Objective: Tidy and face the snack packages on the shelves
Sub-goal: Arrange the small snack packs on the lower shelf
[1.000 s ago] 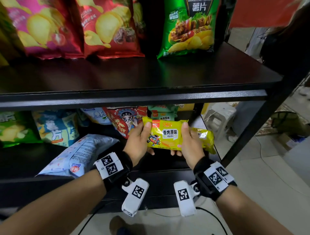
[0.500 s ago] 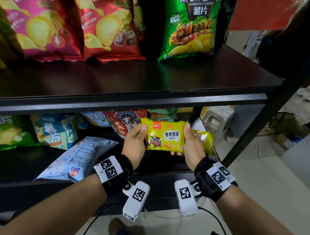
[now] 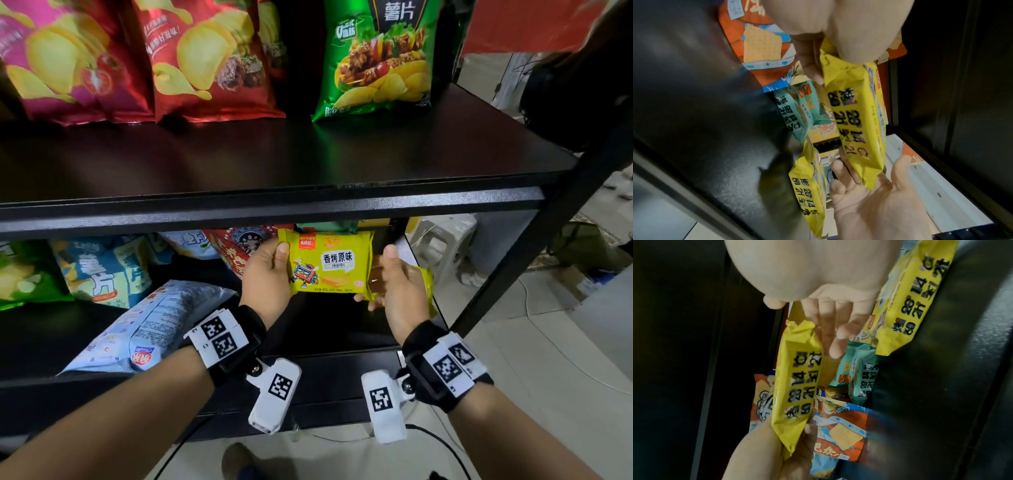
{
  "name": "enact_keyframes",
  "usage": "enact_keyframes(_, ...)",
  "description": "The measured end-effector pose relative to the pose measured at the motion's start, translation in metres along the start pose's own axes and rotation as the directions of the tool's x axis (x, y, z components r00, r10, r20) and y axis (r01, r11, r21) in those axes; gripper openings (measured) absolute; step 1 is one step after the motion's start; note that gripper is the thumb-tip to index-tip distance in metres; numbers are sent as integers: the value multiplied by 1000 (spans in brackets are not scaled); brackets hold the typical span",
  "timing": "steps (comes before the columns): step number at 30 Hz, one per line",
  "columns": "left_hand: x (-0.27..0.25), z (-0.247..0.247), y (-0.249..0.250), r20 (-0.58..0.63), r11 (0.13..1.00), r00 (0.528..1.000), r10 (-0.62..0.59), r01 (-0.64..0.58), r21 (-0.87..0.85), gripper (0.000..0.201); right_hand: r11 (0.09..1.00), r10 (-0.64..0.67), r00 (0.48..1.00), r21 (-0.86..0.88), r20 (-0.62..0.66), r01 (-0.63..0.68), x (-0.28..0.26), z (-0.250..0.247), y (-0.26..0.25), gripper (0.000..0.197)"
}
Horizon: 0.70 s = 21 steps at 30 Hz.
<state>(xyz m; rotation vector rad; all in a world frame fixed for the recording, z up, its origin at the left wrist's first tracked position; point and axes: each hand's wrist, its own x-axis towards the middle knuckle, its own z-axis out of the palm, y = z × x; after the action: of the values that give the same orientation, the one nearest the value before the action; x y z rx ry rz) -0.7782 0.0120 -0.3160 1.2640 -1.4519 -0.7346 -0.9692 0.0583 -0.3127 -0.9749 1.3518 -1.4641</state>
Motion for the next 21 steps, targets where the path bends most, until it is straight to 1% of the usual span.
enact_keyframes(2,-2,2,1,13,999,999,-48,48,-17,33,997,-24,999,-74,-22,22,0,1,2,38)
enact_keyframes(4,-5,4,-1,40,997,997,-63,65,-49,32,987,-51,999,-154,1,50,2,3,4,30)
enact_keyframes(7,-10,6,-1,52,997,998,-38,42,-63,30,955,-112,993,-275,27,115,4,1,5,34)
enact_keyframes(9,-10,5,0,37,998,999,-31,33,-48,31,902,-204,979,-389,-2,187,6,-3,5,35)
enact_keyframes(11,-10,2,1,32,999,999,-28,29,-41,36,851,-271,962,-474,-25,227,6,-5,4,36)
enact_keyframes(13,-10,2,5,52,995,998,-48,52,-84,40,811,-322,946,-523,-26,261,5,-4,1,39)
enact_keyframes(15,-11,4,11,79,986,995,-61,72,-153,39,771,-362,931,-573,-37,278,5,-3,0,44)
enact_keyframes(16,-12,5,14,96,979,994,-59,77,-189,38,763,-366,930,-585,-39,276,6,-4,2,43)
enact_keyframes(17,-13,6,18,118,972,992,-53,79,-221,37,760,-352,935,-595,-38,262,6,-5,3,38)
enact_keyframes(19,-16,5,24,167,954,985,-33,81,-289,35,758,-304,952,-613,-28,224,6,-9,6,15)
enact_keyframes(20,-17,4,27,189,945,982,-18,79,-317,33,749,-282,959,-628,-12,212,5,-11,6,8)
enact_keyframes(21,-18,3,31,206,941,979,-2,72,-331,31,719,-279,960,-658,18,222,3,-13,5,20)
